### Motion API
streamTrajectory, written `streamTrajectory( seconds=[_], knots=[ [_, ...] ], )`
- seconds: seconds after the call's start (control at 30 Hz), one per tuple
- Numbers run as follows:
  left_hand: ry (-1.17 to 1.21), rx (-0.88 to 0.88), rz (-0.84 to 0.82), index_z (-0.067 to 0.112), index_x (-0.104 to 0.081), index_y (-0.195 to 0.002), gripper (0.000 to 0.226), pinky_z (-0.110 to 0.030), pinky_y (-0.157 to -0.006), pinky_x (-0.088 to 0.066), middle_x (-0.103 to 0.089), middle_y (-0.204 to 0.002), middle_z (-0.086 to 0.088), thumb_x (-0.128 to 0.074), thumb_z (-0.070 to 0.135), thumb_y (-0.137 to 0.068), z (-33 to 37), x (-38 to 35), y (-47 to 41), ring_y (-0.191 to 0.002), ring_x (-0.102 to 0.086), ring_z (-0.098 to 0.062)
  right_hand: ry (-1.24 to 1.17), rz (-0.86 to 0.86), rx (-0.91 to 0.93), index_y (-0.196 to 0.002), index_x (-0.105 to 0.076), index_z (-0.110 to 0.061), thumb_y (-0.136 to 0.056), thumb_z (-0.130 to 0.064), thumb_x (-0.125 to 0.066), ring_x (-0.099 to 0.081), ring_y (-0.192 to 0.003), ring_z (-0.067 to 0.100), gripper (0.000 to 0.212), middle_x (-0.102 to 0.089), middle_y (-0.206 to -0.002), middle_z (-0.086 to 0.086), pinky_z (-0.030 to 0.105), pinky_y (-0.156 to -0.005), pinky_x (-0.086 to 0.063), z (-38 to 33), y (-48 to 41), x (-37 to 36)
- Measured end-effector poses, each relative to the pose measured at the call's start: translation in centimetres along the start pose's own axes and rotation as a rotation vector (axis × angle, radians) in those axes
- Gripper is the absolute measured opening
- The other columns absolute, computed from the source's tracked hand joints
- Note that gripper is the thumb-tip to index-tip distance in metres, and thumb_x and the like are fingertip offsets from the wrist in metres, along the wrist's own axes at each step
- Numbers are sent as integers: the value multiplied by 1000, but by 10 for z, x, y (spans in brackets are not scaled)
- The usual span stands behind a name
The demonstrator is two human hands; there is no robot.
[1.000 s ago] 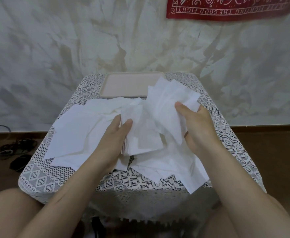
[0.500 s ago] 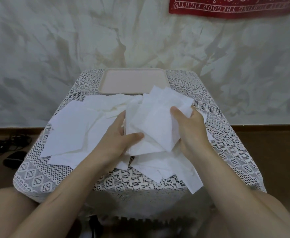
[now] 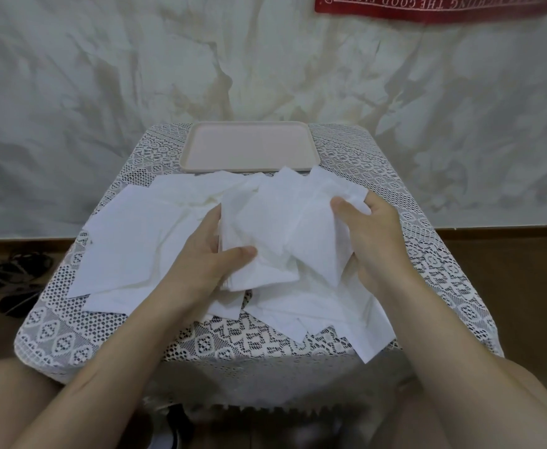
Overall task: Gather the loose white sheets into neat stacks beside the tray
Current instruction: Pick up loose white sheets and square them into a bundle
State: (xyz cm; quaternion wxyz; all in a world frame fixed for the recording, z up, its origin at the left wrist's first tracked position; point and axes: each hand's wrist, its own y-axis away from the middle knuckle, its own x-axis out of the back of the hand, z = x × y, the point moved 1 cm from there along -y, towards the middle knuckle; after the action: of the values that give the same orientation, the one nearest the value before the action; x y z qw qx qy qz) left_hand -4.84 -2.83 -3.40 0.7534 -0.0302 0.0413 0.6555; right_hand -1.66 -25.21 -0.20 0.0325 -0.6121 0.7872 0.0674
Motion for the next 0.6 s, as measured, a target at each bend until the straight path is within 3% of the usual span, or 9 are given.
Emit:
streamTrajectory(
  seconds=[0.13,0.27,0.33,0.47,0.6],
  knots=[
    [11,-11,14,40,-56,-138,67,-42,-92,-61,-75,-128,-4,-73,10,-80,3,4,1,-116,-73,-26,-18,-2,-29,-97,-73,-19,-96,-7,-65,-73,-85,20,15,-79,-100,7,45,-87,-60,-5,0,6],
    [-1,-23,52,38,-55,-141,67,-44,-88,-63,-77,-124,-3,-73,-2,-89,4,6,0,-113,-75,-28,-10,-43,-75,-106,-73,-14,-96,-9,-66,-75,-84,18,14,-79,-102,7,38,-82,-60,-2,1,14],
    [-14,-28,50,38,-55,-140,71,-40,-83,-64,-77,-123,-3,-76,1,-83,4,6,0,-110,-76,-27,-31,-84,-130,-109,-72,-11,-95,-11,-68,-75,-83,18,14,-78,-105,8,38,-82,-60,-1,2,15],
    [-46,-59,32,42,-57,-131,62,-32,-76,-64,-79,-118,-2,-70,-4,-92,7,2,1,-106,-77,-24,-64,-169,-173,-100,-73,-12,-96,-16,-70,-76,-80,18,6,-80,-93,4,31,-71,-62,-1,2,9],
    [-88,-63,4,43,-57,-133,60,-36,-82,-64,-78,-122,-5,-65,-3,-96,9,-1,3,-108,-76,-26,11,-230,-167,-111,-74,-4,-95,-17,-71,-77,-95,28,21,-79,-102,11,39,-86,-61,3,2,1]
  ],
)
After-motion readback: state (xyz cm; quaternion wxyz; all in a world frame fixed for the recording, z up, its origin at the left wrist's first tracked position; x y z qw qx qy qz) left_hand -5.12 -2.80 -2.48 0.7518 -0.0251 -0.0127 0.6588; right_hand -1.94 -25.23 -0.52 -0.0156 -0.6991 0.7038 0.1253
